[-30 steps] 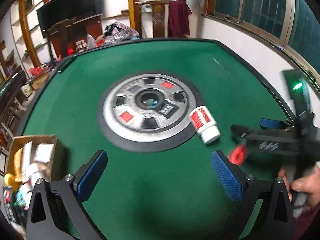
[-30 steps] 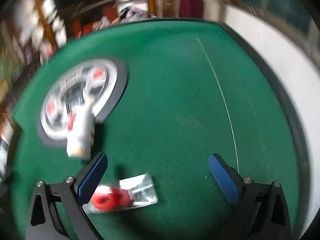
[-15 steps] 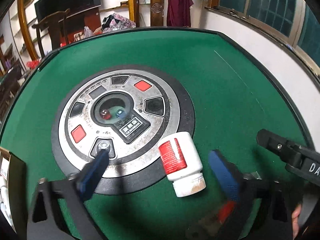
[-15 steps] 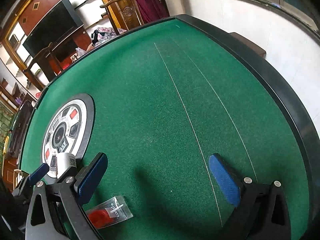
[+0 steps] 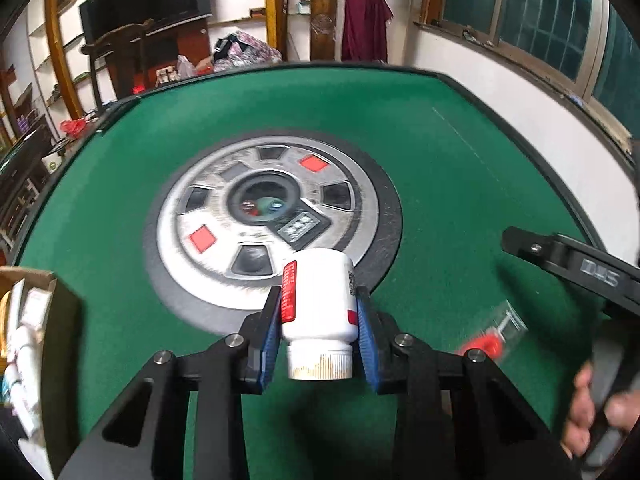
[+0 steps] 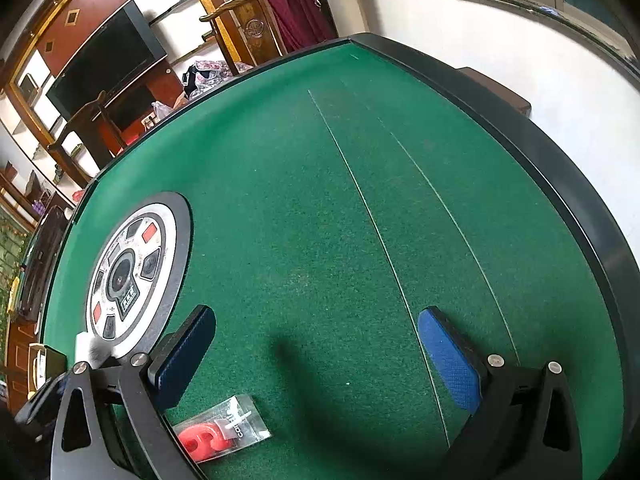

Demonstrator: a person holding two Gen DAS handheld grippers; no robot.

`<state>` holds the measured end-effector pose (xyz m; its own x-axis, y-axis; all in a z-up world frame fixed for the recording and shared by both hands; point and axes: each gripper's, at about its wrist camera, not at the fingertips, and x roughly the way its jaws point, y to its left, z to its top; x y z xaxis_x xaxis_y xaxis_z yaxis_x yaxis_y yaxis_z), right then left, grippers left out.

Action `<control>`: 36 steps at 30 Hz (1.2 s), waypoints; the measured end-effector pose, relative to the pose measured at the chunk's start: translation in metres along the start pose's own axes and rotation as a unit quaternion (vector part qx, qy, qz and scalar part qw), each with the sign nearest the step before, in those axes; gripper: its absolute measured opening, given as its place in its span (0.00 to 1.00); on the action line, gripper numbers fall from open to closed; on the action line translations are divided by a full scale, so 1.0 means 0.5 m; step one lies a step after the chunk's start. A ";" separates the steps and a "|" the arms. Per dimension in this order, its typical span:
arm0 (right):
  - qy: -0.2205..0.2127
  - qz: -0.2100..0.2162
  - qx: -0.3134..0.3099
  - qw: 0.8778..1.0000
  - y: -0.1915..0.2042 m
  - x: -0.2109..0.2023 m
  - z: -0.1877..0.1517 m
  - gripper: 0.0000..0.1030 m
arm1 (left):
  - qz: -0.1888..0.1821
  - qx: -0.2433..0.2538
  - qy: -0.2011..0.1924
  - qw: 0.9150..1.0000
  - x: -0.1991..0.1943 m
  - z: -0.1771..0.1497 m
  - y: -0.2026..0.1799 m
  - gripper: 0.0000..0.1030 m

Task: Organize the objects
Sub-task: 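Grasp the white red-labelled bottle with the left tool, then grasp the clear packet with red number candle with the right tool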

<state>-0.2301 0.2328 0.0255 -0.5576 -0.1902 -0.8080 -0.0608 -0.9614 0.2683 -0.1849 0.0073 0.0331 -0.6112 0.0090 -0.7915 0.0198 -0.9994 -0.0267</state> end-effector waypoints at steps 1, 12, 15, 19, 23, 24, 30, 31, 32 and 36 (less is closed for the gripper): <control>0.000 0.002 -0.001 1.000 0.003 0.002 0.000 1.00 | 0.001 -0.004 -0.004 1.000 -0.019 -0.006 0.009 0.32; -0.023 0.074 -0.049 0.996 0.066 -0.039 -0.024 1.00 | 0.014 -0.079 -0.054 0.995 -0.204 -0.113 0.132 0.33; 0.002 0.100 -0.063 0.993 0.093 -0.070 -0.064 1.00 | 0.026 -0.087 -0.062 0.994 -0.220 -0.140 0.154 0.33; 0.054 0.085 -0.089 0.991 0.125 -0.070 -0.120 0.99 | 0.023 -0.101 -0.058 0.993 -0.223 -0.171 0.180 0.33; 0.078 0.036 -0.107 0.991 0.153 -0.036 -0.139 0.89 | 0.020 -0.115 -0.059 0.991 -0.233 -0.195 0.195 0.33; 0.081 0.026 -0.118 0.989 0.166 -0.026 -0.136 0.84 | 0.021 -0.116 -0.061 0.991 -0.236 -0.199 0.194 0.33; 0.072 -0.029 -0.169 0.983 0.238 0.025 -0.112 0.54 | 0.019 -0.123 -0.064 0.990 -0.247 -0.219 0.210 0.33; 0.065 -0.041 -0.184 0.980 0.249 0.030 -0.116 0.50 | 0.018 -0.124 -0.063 0.990 -0.247 -0.220 0.212 0.33; 0.057 -0.049 -0.199 0.977 0.258 0.031 -0.123 0.44 | 0.017 -0.126 -0.063 0.990 -0.247 -0.221 0.214 0.33; 0.044 -0.048 -0.228 0.972 0.275 0.023 -0.139 0.29 | 0.016 -0.128 -0.058 0.990 -0.243 -0.225 0.221 0.33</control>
<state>-0.1875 0.0845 0.0166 -0.4928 -0.0928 -0.8652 0.2750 -0.9599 -0.0537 -0.0193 -0.1005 0.0577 -0.6936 -0.0409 -0.7191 0.2317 -0.9580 -0.1690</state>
